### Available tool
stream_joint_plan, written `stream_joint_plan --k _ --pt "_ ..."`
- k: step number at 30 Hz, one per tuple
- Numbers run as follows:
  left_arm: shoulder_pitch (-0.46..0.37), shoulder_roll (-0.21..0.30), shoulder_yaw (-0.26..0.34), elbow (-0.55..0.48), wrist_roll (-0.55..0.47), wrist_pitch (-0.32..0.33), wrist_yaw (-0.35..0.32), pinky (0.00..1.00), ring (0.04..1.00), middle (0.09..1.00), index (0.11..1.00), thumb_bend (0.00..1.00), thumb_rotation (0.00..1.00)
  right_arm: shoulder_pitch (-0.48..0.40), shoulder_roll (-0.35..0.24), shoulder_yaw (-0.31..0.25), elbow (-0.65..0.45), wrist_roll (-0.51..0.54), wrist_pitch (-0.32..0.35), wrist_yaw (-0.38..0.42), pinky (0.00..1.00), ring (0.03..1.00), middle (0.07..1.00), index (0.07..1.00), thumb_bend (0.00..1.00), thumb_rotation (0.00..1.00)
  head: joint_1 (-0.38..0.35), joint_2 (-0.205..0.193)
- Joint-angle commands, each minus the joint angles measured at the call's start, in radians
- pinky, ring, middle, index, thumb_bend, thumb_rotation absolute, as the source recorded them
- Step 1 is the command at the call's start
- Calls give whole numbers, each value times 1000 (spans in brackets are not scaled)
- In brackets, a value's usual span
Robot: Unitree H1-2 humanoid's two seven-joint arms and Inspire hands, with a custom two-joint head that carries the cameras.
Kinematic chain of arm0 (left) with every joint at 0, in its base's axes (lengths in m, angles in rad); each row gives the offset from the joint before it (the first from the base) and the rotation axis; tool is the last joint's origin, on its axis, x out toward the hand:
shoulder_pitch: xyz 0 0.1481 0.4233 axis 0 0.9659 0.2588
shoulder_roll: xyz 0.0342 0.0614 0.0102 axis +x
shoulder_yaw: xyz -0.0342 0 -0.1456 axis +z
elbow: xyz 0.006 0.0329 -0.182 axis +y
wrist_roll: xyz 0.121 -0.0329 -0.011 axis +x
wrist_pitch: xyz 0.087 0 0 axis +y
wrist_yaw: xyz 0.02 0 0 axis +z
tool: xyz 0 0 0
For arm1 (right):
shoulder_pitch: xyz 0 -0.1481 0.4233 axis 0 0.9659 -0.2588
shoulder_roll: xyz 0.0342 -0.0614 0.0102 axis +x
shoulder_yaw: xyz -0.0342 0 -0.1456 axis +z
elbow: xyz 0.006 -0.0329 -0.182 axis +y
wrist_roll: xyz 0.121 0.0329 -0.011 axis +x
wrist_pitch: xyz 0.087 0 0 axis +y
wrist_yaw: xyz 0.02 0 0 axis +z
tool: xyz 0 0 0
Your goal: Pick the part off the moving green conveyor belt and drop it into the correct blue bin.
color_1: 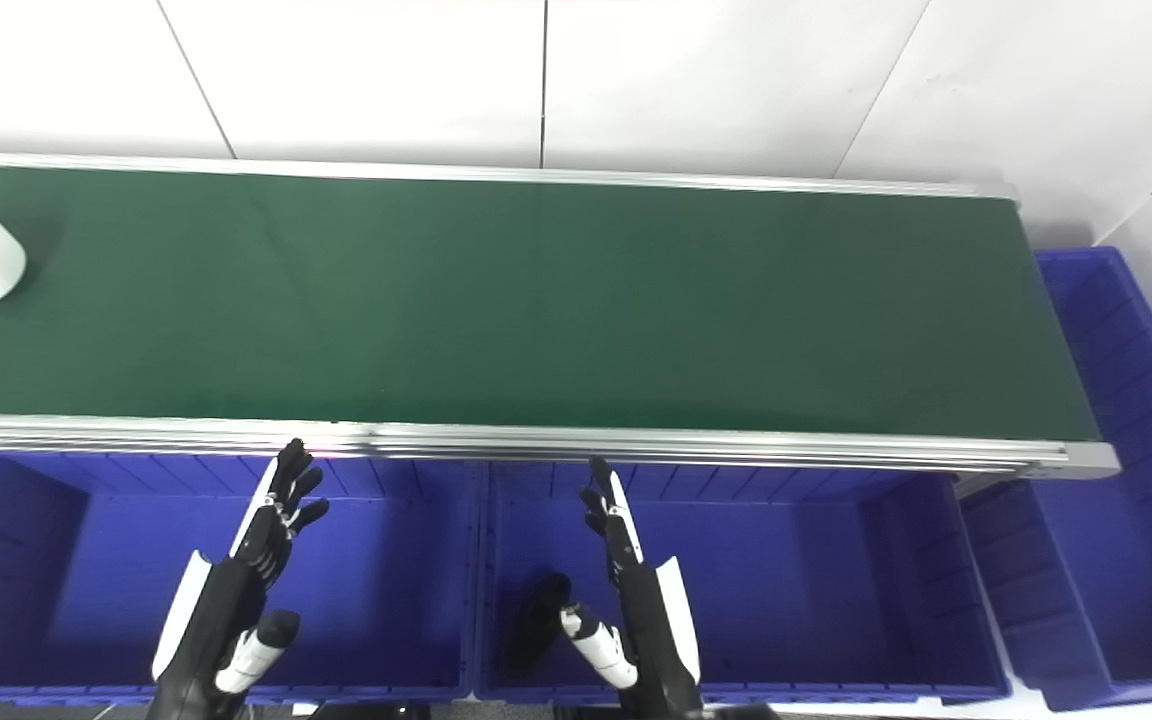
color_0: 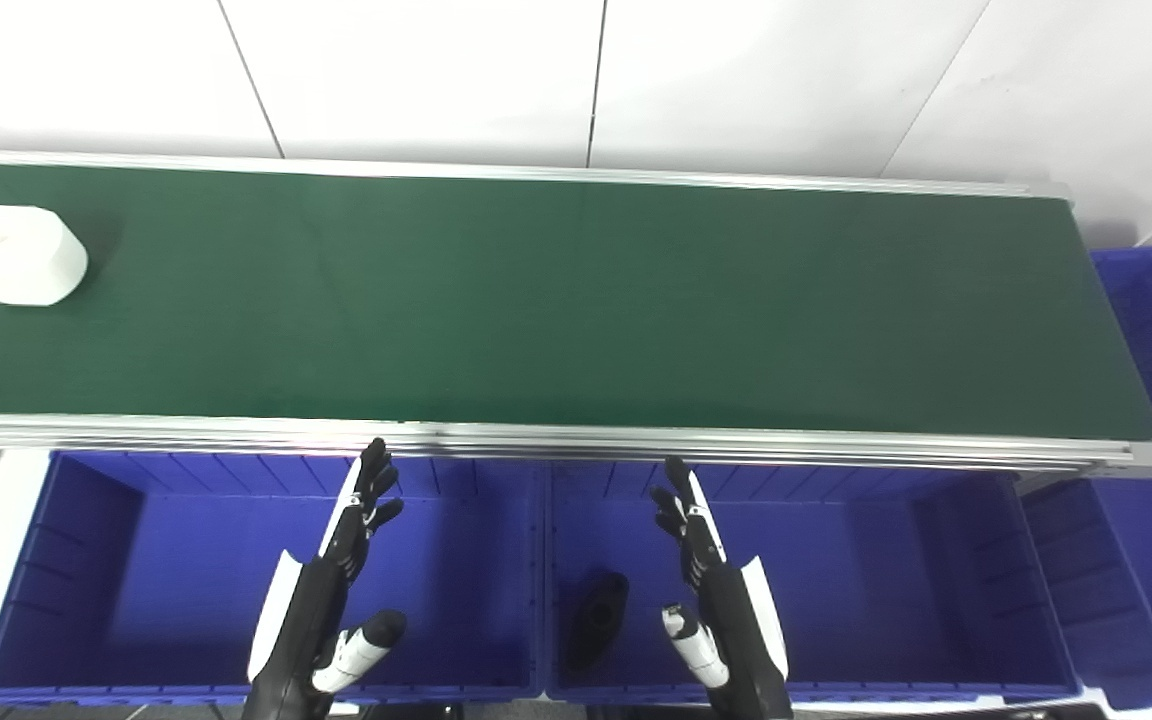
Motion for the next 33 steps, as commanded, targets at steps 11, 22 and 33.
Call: stream_joint_plan --k 11,22,33 --pt "-5 6 -4 -5 -10 -40 8 897 966 1000 1000 901 923 0 6 1 -5 -2 -53 -10 931 953 997 1000 994 1000 2 -3" --pt "-8 8 -7 1 -10 -44 8 901 964 1000 1000 895 929 0 6 -1 -4 0 -53 -8 931 948 996 1000 989 1000 5 -5" --pt "-8 10 -14 1 -13 -42 5 908 969 1000 1000 888 916 -1 -1 5 1 6 -53 -9 933 951 996 1000 992 998 41 -38"
